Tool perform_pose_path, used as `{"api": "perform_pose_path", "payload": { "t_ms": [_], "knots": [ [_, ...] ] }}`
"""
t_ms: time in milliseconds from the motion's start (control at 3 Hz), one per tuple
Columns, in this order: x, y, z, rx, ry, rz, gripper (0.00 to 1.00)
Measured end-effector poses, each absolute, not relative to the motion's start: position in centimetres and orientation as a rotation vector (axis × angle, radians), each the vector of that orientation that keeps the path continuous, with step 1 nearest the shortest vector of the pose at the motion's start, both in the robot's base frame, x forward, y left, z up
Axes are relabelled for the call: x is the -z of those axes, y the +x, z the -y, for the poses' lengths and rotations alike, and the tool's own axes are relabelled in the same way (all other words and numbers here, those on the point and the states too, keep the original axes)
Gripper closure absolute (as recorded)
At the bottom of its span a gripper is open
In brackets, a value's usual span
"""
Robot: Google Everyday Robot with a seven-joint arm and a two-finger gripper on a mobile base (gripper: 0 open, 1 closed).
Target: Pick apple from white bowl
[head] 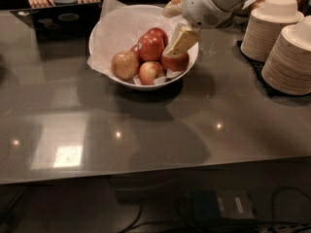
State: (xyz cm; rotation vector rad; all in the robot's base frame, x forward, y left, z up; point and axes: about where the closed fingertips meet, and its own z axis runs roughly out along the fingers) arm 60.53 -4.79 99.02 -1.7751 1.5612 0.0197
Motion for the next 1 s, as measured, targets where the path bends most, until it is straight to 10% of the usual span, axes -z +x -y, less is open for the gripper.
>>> {"api": "perform_pose_path", "payload": {
  "t_ms": [1000],
  "knots": [
    [-96.8, 65.6, 2.1, -0.112, -1.778, -1.518, 0.35]
  ]
}}
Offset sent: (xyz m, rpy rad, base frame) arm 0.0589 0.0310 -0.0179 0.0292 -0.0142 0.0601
